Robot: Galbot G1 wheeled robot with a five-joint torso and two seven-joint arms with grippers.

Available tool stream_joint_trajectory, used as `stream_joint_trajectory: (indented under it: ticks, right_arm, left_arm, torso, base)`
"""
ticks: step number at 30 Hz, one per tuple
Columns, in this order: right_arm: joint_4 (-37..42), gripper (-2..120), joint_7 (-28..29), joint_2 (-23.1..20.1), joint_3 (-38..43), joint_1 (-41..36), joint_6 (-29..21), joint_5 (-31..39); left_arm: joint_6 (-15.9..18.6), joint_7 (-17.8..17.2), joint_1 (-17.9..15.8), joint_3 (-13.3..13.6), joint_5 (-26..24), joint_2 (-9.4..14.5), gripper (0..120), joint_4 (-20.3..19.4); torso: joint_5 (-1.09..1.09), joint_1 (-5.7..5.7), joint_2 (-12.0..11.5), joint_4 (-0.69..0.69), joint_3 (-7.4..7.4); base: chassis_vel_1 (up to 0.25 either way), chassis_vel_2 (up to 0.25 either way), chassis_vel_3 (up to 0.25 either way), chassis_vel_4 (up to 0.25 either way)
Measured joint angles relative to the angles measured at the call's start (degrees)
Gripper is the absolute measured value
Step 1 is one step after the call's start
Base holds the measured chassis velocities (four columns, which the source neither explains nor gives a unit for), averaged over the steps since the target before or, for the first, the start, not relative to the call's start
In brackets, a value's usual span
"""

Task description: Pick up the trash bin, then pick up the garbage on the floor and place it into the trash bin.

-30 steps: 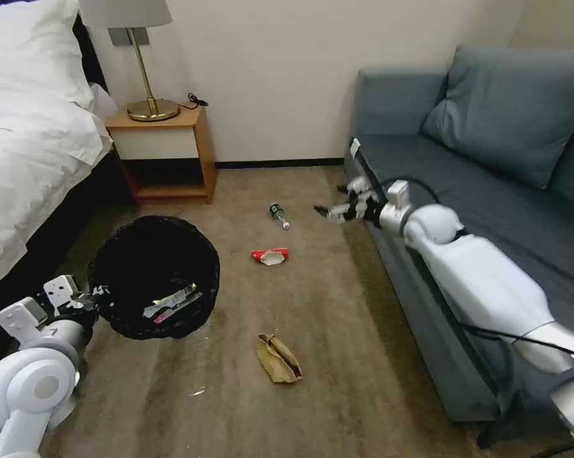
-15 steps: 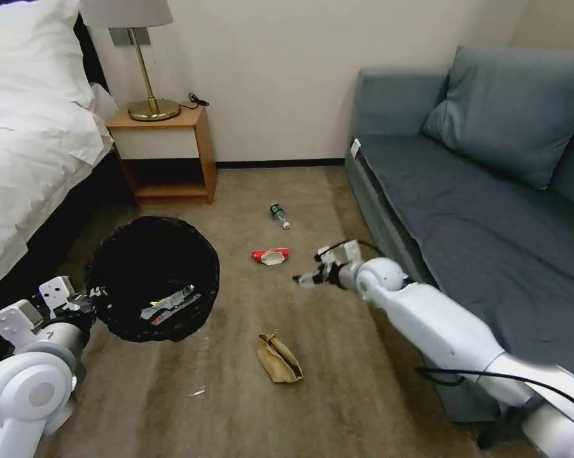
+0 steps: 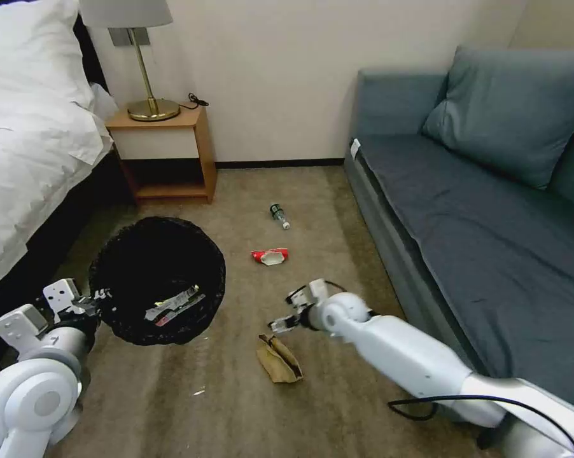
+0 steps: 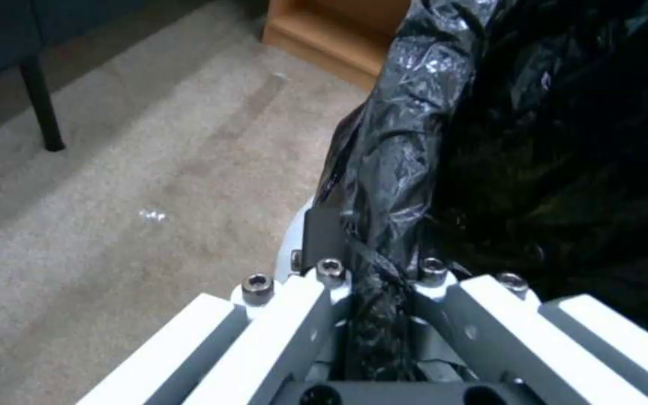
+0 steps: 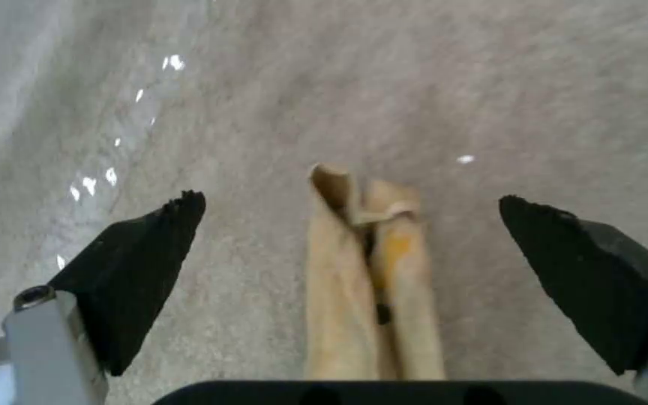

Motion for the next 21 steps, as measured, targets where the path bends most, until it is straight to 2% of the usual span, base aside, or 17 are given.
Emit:
stream_joint_trajectory:
  ticks: [3, 14, 21]
  right_arm:
    - [-0.6, 100, -0.1, 0.6, -1.1, -0.3, -0.3, -1.2]
    - [-3.5, 100, -1.0, -0.1, -2.8, -2.0, -0.4, -5.8]
    - [-7.1, 100, -3.7, 0.8, -2.7, -2.0, 0.6, -8.2]
  left_arm:
    - [0.0, 0.2, -0.3, 0.5, 0.4, -0.4, 1, 0.0]
    - [-0.2, 1.0, -0.7, 1.2, 0.8, -0.5, 1, 0.9]
    - [-0.2, 1.1, -0.7, 1.3, 0.8, -0.6, 1, 1.0]
  torso:
    - [-0.01, 0.00, 0.0, -0.04, 0.00]
    - [0.01, 0.00, 0.0, -0.04, 0.00]
    - [0.01, 0.00, 0.0, -0.02, 0.00]
  base:
    - [0.000, 0.000, 0.000, 0.000]
    - [0.000, 0.000, 0.000, 0.000]
    - [0.000, 0.000, 0.000, 0.000]
